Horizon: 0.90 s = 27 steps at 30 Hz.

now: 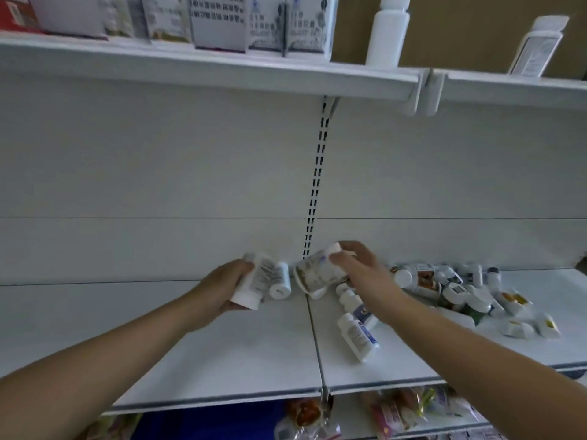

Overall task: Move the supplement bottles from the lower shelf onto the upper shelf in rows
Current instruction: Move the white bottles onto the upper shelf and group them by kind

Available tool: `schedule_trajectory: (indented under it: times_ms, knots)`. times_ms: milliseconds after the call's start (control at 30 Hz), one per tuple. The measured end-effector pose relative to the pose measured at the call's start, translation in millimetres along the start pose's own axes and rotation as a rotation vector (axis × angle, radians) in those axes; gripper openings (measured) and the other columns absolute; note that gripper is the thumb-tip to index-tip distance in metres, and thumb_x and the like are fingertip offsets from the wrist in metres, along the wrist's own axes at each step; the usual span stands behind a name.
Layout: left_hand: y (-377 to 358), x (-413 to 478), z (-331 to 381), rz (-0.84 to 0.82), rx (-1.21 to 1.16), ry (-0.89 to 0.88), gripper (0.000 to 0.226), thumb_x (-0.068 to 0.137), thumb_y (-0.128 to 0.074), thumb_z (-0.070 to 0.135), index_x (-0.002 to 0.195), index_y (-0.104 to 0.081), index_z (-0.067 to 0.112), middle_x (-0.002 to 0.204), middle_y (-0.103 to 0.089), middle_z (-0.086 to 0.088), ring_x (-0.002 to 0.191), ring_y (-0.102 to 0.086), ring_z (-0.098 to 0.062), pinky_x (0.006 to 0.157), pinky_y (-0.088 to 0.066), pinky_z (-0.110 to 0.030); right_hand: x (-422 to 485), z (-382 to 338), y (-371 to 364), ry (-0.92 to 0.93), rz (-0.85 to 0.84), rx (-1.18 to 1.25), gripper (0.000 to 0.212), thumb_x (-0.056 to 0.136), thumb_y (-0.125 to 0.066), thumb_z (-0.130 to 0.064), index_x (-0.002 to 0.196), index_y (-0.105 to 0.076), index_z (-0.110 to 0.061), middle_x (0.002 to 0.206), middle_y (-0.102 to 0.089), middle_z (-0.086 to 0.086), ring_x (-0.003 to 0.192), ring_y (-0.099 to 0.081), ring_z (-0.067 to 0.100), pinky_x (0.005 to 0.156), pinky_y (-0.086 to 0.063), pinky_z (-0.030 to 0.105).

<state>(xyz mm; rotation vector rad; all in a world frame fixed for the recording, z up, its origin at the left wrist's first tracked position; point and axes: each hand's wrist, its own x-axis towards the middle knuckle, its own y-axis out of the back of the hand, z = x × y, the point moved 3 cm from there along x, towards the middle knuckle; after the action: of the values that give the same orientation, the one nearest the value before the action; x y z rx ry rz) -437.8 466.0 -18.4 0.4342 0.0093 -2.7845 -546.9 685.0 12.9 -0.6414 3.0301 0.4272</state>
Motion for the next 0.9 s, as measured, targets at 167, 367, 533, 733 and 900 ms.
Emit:
schedule_trajectory:
  times_ms: [167, 367, 533, 733, 900]
  knots:
    - [11, -79, 53, -0.189, -0.234, 0.059, 0.044, 0.098, -0.039, 0.038, 0.111, -0.062, 0.004, 0.084, -0.069, -0.018, 0.062, -0.063, -0.027, 0.056, -0.056, -0.031, -60, -66, -9, -0.147, -0.060, 0.652, 0.034, 0.089, -0.063, -0.041, 0.094, -0.064, -0.007, 0.077, -0.070, 0.011, 0.074, -0.068, 0.024, 0.085, -0.052, 0.040]
    - [55, -163, 110, -0.338, -0.186, -0.073, 0.055, 0.063, -0.071, 0.023, 0.112, -0.056, 0.003, 0.077, -0.066, -0.012, 0.065, -0.066, -0.026, 0.056, -0.057, -0.031, -128, -130, -47, -0.200, -0.093, 0.818, 0.056, 0.073, -0.071, -0.050, 0.114, -0.064, -0.012, 0.082, -0.064, 0.009, 0.078, -0.066, 0.027, 0.083, -0.056, 0.045]
    - [81, -219, 147, -0.380, -0.021, -0.248, 0.041, 0.065, -0.075, 0.023, 0.103, -0.072, 0.011, 0.092, -0.073, -0.012, 0.076, -0.071, -0.023, 0.058, -0.057, -0.025, -176, -182, -61, -0.077, -0.147, 0.777, 0.051, 0.067, -0.069, -0.041, 0.108, -0.061, -0.011, 0.073, -0.059, 0.006, 0.062, -0.060, 0.019, 0.058, -0.055, 0.029]
    - [100, -248, 223, -0.201, 0.277, -0.638, 0.034, 0.049, -0.075, 0.042, 0.079, -0.068, 0.029, 0.080, -0.075, -0.008, 0.068, -0.070, -0.018, 0.049, -0.052, -0.025, -197, -261, -38, 0.241, -0.192, 0.667, 0.031, 0.070, -0.061, -0.033, 0.095, -0.061, -0.015, 0.071, -0.060, 0.003, 0.062, -0.060, 0.018, 0.059, -0.055, 0.029]
    - [104, -241, 283, -0.070, 0.337, -0.803, 0.064, 0.033, -0.091, 0.055, 0.088, -0.069, 0.031, 0.087, -0.074, 0.000, 0.079, -0.062, -0.017, 0.069, -0.044, -0.034, -175, -308, -27, 0.386, -0.203, 0.528, 0.016, 0.084, -0.057, -0.031, 0.092, -0.064, -0.018, 0.071, -0.061, -0.001, 0.064, -0.058, 0.015, 0.063, -0.050, 0.029]
